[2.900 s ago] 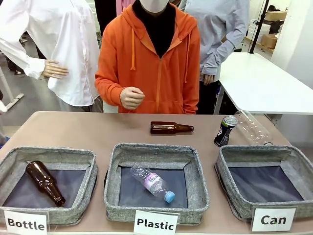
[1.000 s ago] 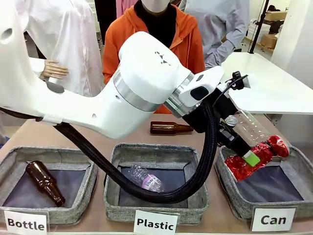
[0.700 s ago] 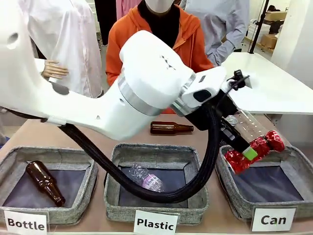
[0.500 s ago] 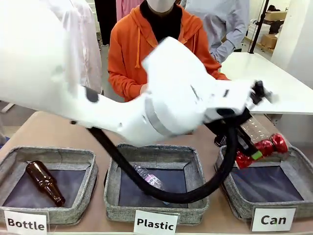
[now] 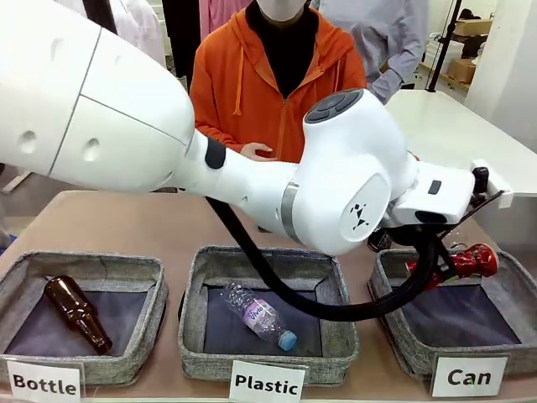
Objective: Sort the can waste into the basket.
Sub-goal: Pick up the can waste from the table and place it in the right Fabric basket.
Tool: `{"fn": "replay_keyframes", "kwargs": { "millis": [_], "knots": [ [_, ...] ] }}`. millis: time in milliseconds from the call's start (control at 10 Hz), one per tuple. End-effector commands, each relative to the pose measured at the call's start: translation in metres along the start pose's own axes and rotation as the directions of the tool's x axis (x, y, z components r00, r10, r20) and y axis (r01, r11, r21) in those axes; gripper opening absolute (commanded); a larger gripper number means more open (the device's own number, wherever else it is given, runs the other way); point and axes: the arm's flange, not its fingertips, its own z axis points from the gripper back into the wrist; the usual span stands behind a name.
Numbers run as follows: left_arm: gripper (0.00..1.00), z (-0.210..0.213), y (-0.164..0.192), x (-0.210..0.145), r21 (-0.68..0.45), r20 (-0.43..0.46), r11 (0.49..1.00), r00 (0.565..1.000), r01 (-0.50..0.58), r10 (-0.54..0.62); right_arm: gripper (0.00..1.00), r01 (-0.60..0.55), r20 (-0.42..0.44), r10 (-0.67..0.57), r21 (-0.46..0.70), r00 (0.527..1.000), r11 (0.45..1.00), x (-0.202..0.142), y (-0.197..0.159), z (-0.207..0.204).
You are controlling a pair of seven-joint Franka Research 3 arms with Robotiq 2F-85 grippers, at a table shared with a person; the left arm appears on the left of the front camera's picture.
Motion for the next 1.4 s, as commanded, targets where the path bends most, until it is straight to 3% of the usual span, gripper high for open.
{"fn": "replay_keyframes", "kwargs": {
  "millis": [0, 400, 600, 700, 900, 1300],
  "knots": [
    [1.00, -0.005, 0.000, 0.011, -0.038, 0.002, 0.999, 1.000, -0.011, 0.011, 1.00, 0.007, -0.004, -0.008, -0.004, 1.000, 1.000, -0.003, 0.004, 0.000],
    [1.00, -0.002, 0.002, 0.011, -0.036, 0.007, 0.999, 1.000, -0.019, 0.019, 1.00, 0.007, -0.004, -0.008, -0.004, 1.000, 1.000, -0.003, 0.004, 0.000],
    [1.00, 0.014, 0.011, 0.004, -0.066, -0.026, 0.993, 0.995, -0.093, 0.092, 1.00, 0.007, -0.004, -0.008, -0.004, 1.000, 1.000, -0.003, 0.004, 0.000],
    [1.00, 0.037, 0.014, -0.005, -0.144, -0.019, 0.980, 0.990, -0.139, 0.138, 1.00, 0.000, 0.000, 0.000, 0.000, 1.000, 1.000, 0.000, 0.000, 0.000],
    [1.00, 0.107, 0.012, -0.037, -0.270, -0.010, 0.937, 0.973, -0.223, 0.229, 1.00, -0.024, -0.082, 0.028, 0.045, 0.996, 0.999, -0.001, 0.022, -0.030],
    [1.00, 0.236, -0.005, -0.106, -0.241, 0.130, 0.932, 0.942, -0.271, 0.308, 1.00, -0.115, -0.286, 0.147, 0.128, 0.947, 0.985, -0.033, 0.110, -0.125]
  ]
}}
